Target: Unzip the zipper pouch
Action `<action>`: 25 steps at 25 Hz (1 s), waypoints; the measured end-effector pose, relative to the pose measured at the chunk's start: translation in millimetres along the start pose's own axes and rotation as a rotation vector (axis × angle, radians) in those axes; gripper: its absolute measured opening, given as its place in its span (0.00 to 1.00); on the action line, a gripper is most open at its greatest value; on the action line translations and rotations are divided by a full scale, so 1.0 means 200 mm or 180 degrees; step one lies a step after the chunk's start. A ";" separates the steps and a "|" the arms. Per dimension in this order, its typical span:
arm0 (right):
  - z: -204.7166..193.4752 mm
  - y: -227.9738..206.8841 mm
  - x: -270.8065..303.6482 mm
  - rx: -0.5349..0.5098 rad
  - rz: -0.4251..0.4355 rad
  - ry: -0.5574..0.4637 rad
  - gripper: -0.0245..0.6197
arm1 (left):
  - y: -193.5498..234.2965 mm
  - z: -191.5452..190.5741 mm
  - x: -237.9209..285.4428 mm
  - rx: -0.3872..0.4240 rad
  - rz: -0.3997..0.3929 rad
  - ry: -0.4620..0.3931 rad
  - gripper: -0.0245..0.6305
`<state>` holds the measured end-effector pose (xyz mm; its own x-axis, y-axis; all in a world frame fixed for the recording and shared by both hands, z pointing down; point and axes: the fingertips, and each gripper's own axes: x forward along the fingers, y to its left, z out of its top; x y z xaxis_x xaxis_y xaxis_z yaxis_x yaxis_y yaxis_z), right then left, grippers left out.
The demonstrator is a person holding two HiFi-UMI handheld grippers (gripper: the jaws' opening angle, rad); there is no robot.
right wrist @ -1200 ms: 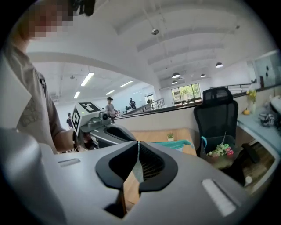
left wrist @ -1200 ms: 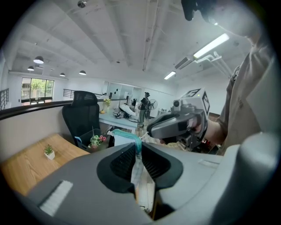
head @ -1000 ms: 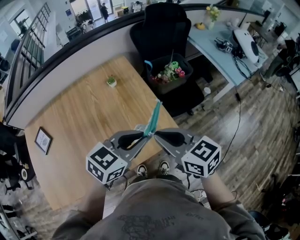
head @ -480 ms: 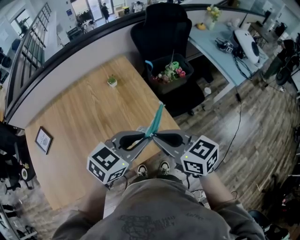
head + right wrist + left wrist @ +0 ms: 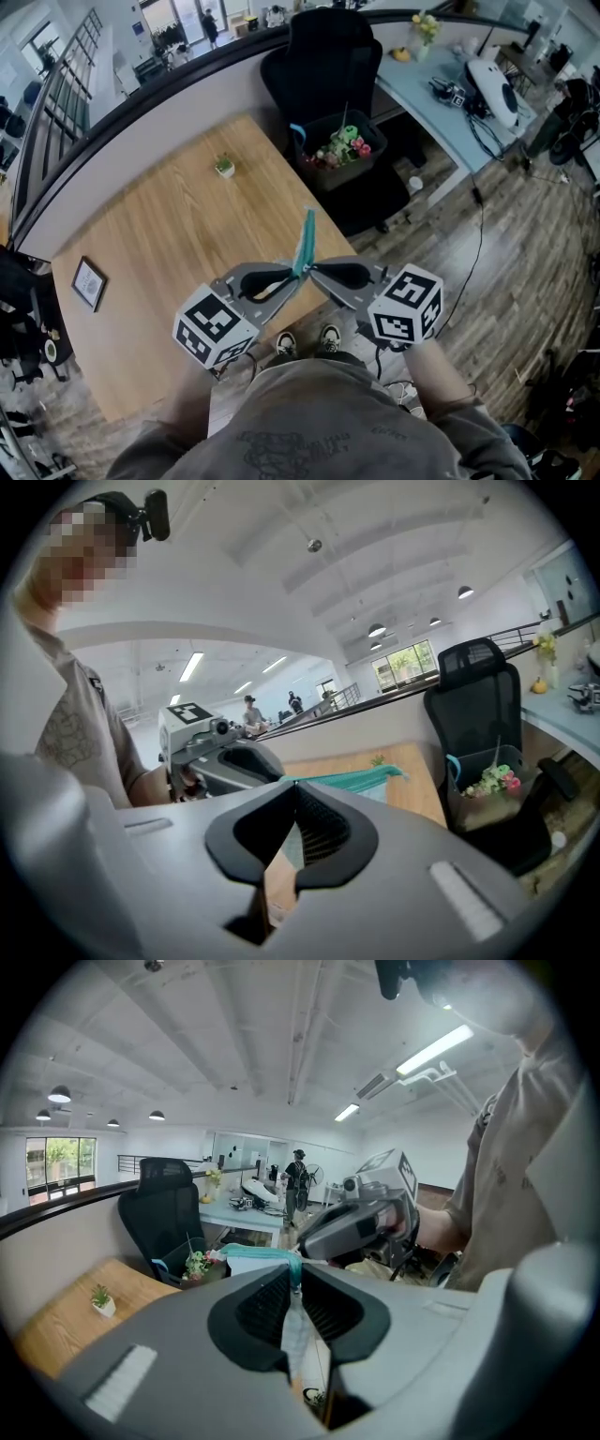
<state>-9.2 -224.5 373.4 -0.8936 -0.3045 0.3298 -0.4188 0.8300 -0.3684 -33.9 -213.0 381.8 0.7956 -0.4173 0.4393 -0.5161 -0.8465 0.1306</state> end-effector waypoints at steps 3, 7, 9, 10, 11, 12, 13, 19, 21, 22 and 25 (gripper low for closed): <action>0.01 -0.11 -0.03 0.0049 -0.0278 -0.0034 0.05 | -0.02 -0.02 -0.01 0.0076 -0.0023 0.0103 0.10; 0.04 -0.19 -0.03 -0.0033 -0.0444 -0.0008 0.05 | -0.04 -0.04 -0.04 0.0115 -0.0102 0.0106 0.10; 0.05 -0.26 -0.05 0.0007 -0.0535 -0.0036 0.05 | -0.03 -0.03 -0.06 0.0084 -0.0126 0.0072 0.10; 0.05 -0.30 -0.07 0.0039 -0.0589 -0.0058 0.05 | -0.03 -0.03 -0.08 0.0087 -0.0134 0.0066 0.10; 0.06 -0.34 -0.10 0.0065 -0.0657 -0.0079 0.05 | -0.02 -0.02 -0.09 0.0107 -0.0140 0.0070 0.10; 0.06 -0.38 -0.12 0.0087 -0.0733 -0.0101 0.05 | -0.02 -0.02 -0.11 0.0131 -0.0146 0.0076 0.10; 0.07 -0.42 -0.15 0.0109 -0.0804 -0.0125 0.05 | -0.02 -0.02 -0.13 0.0142 -0.0150 0.0075 0.10; 0.06 -0.48 -0.21 0.0221 -0.0895 -0.0196 0.05 | 0.00 -0.02 -0.16 0.0089 -0.0128 0.0014 0.10; 0.04 -0.49 -0.20 0.0192 -0.0923 -0.0143 0.06 | 0.01 -0.02 -0.16 0.0070 -0.0111 0.0002 0.10; 0.03 -0.48 -0.20 0.0180 -0.0913 -0.0116 0.06 | 0.02 -0.02 -0.16 0.0036 -0.0095 -0.0018 0.10; 0.02 -0.47 -0.19 0.0079 -0.0901 -0.0022 0.06 | 0.07 -0.02 -0.18 -0.0096 0.0005 -0.0087 0.10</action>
<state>64.0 -291.7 392.5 -0.7415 -0.5258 0.4168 -0.6557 0.6997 -0.2838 -70.5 -208.2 370.8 0.8029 -0.4279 0.4151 -0.5264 -0.8356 0.1568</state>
